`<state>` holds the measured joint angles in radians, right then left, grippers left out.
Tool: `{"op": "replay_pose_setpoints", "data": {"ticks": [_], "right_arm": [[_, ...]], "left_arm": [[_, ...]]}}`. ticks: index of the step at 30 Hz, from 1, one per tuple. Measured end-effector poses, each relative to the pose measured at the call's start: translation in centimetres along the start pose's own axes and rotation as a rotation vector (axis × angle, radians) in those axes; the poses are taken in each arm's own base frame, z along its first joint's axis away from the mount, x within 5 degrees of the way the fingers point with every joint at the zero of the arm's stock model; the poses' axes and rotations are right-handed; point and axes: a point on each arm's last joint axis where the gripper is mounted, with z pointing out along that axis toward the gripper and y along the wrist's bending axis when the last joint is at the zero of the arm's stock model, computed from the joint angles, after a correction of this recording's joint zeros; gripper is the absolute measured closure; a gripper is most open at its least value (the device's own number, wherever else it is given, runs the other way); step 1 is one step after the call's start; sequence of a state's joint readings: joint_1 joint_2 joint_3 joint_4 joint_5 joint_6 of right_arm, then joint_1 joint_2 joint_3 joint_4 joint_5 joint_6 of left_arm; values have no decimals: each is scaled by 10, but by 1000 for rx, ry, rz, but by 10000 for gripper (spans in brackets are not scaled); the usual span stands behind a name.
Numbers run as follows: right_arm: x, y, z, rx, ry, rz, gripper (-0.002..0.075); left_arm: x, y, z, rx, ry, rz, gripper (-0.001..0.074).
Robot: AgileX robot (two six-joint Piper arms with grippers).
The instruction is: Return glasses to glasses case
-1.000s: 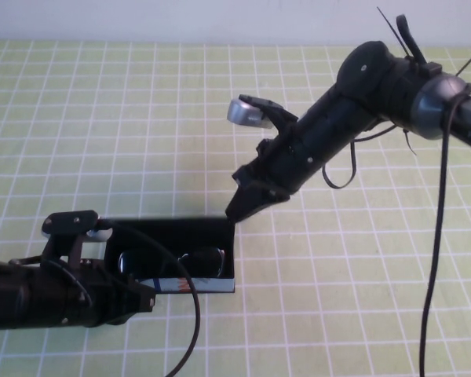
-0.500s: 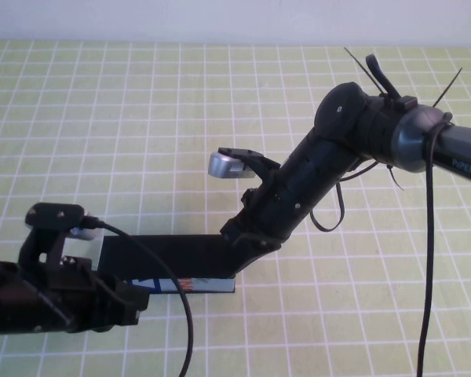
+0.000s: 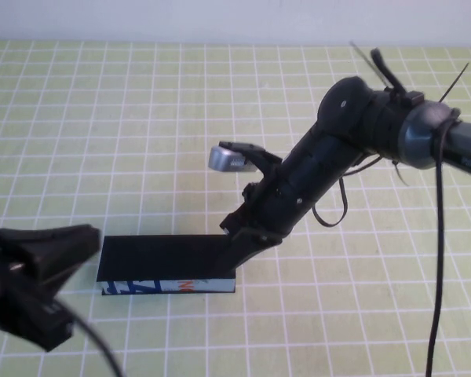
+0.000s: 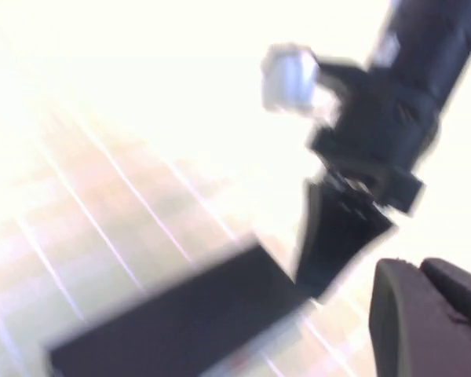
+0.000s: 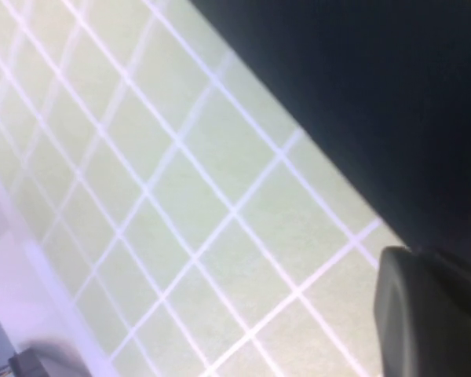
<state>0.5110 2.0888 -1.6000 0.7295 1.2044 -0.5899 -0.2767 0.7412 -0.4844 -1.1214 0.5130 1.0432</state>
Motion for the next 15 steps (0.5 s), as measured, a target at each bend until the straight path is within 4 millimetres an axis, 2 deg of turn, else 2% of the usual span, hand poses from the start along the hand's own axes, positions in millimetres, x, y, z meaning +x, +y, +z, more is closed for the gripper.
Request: {"op": "replay_pose_setpoints", "data": {"ticks": [4, 8, 12, 15], "right_arm": [[0, 29, -31, 17, -71, -53, 737], [11, 60, -65, 67, -123, -84, 737], [40, 91, -99, 153, -178, -92, 737], [69, 111, -119, 213, -247, -82, 737]], "left_arm": [[7, -7, -35, -103, -199, 58, 737], [24, -10, -61, -188, -365, 91, 737], [47, -11, -77, -241, -491, 112, 737], [65, -10, -79, -257, -532, 117, 737]]}}
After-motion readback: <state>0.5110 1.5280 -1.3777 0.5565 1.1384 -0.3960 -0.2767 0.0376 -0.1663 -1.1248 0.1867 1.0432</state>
